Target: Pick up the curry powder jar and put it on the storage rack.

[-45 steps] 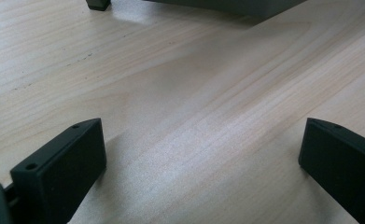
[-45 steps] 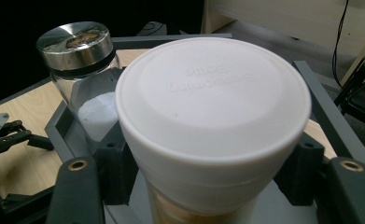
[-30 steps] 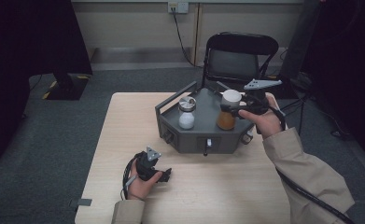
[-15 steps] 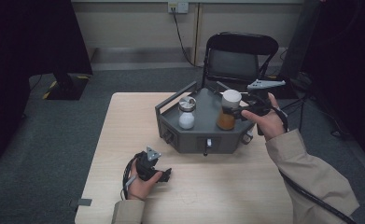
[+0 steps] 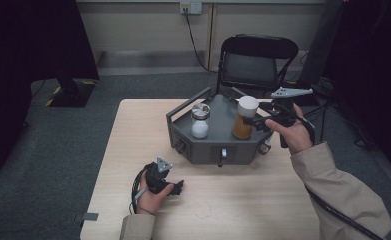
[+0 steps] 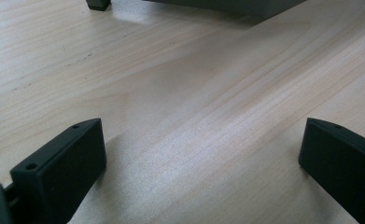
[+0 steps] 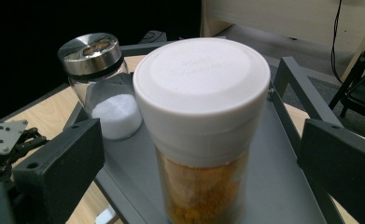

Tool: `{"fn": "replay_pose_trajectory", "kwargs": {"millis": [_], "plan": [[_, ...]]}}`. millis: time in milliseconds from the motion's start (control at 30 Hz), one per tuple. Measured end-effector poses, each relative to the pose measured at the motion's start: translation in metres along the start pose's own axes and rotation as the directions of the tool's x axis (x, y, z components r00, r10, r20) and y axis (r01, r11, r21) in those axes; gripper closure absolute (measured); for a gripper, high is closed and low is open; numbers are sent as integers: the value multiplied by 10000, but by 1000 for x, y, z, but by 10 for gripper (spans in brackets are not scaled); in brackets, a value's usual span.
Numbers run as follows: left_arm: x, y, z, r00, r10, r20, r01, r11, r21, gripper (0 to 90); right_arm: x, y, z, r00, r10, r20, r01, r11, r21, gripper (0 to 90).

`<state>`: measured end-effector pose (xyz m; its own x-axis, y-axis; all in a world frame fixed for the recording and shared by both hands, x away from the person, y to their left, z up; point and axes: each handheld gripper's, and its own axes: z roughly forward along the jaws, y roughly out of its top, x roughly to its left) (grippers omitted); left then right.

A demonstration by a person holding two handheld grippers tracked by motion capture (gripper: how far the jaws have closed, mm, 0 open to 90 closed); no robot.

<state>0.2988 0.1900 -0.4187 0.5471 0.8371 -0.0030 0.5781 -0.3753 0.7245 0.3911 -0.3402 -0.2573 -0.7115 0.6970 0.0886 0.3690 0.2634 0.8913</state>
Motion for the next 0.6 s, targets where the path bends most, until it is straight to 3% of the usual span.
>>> {"fn": "replay_pose_trajectory", "kwargs": {"millis": [600], "plan": [[0,0,0,10000,0,1,0,10000,1,2,1,-20,-14,9996,-163,-219,158,9997,-187,0]]}}
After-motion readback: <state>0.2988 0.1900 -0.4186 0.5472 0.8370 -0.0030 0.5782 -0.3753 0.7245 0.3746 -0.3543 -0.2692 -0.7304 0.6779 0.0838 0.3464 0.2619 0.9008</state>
